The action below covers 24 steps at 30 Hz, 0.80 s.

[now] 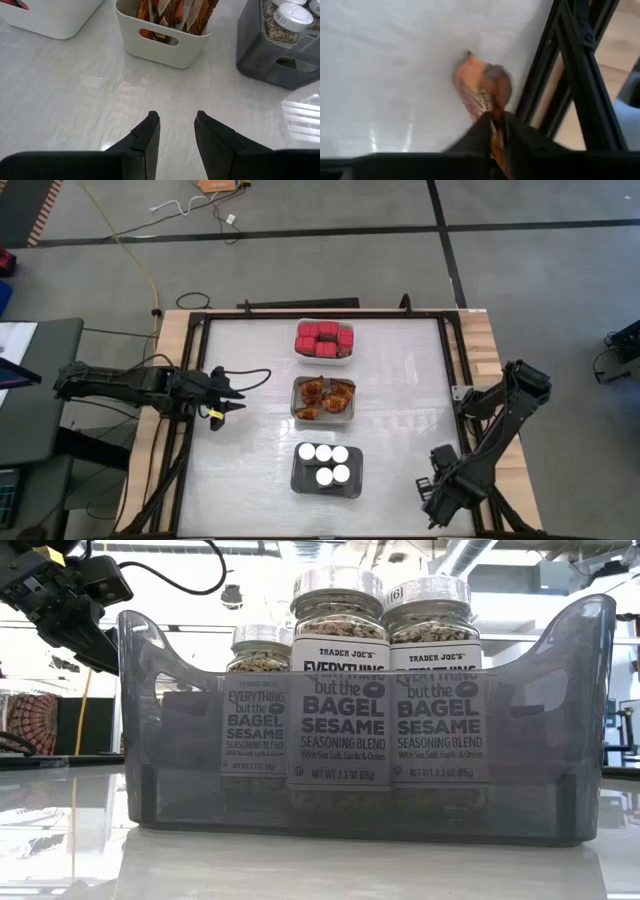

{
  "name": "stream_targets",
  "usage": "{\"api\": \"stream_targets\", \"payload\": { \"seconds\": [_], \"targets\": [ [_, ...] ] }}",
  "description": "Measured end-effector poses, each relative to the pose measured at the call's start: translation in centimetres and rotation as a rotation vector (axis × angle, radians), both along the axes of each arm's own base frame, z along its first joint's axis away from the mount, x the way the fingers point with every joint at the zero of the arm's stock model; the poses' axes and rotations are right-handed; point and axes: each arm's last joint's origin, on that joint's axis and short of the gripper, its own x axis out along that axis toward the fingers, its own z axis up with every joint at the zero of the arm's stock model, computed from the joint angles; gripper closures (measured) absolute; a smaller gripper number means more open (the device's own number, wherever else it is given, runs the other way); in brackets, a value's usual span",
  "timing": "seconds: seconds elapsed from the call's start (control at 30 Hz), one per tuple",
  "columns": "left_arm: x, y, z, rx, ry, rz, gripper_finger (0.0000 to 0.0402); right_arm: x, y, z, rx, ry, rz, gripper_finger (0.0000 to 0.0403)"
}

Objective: Sort spices by type
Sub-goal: Put the orange seasoning bag into the gray bin

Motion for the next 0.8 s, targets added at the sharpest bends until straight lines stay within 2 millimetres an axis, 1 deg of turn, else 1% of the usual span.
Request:
{"api": "stream_targets", "payload": {
  "seconds": [0.07, 0.1, 0.13, 0.2, 0.3, 0.37, 0.47, 0.63, 0.73, 0.8],
  "targets": [
    [0.0, 0.0, 0.0, 0.0, 0.0, 0.0, 0.0288, -0.1, 0.1, 0.0, 0.024, 0.017, 0.028, 0.0352],
    [0.0, 0.0, 0.0, 0.0, 0.0, 0.0, 0.0288, -0.1, 0.1, 0.0, 0.033, 0.025, 0.038, 0.0376],
    [0.0, 0.0, 0.0, 0.0, 0.0, 0.0, 0.0288, -0.2, 0.2, 0.0, 0.041, 0.029, 0.051, 0.0385],
    [0.0, 0.0, 0.0, 0.0, 0.0, 0.0, 0.0288, -0.1, 0.1, 0.1, 0.049, 0.031, 0.072, 0.0384],
    [0.0, 0.0, 0.0, 0.0, 0.0, 0.0, 0.0288, 0.5, -0.5, 0.5, 0.037, 0.008, 0.06, 0.0386],
    [0.0, 0.0, 0.0, 0.0, 0.0, 0.0, 0.0288, 1.1, -1.0, 1.2, 0.004, -0.047, 0.056, 0.0389],
    [0.0, 0.0, 0.0, 0.0, 0.0, 0.0, 0.0288, 2.3, -2.2, 2.9, -0.044, -0.129, 0.103, 0.039],
    [0.0, 0.0, 0.0, 0.0, 0.0, 0.0, 0.0288, 4.7, -5.0, 6.2, -0.141, -0.214, 0.229, 0.0391],
    [0.0, 0.0, 0.0, -0.004, 0.0, 0.003, 0.0288, 6.6, -7.0, 7.8, -0.159, -0.294, 0.351, 0.0391],
    [0.0, 0.0, 0.0, -0.004, 0.0, 0.003, 0.0288, 8.0, -8.8, 8.4, -0.146, -0.301, 0.425, 0.0392]
  ]
}}
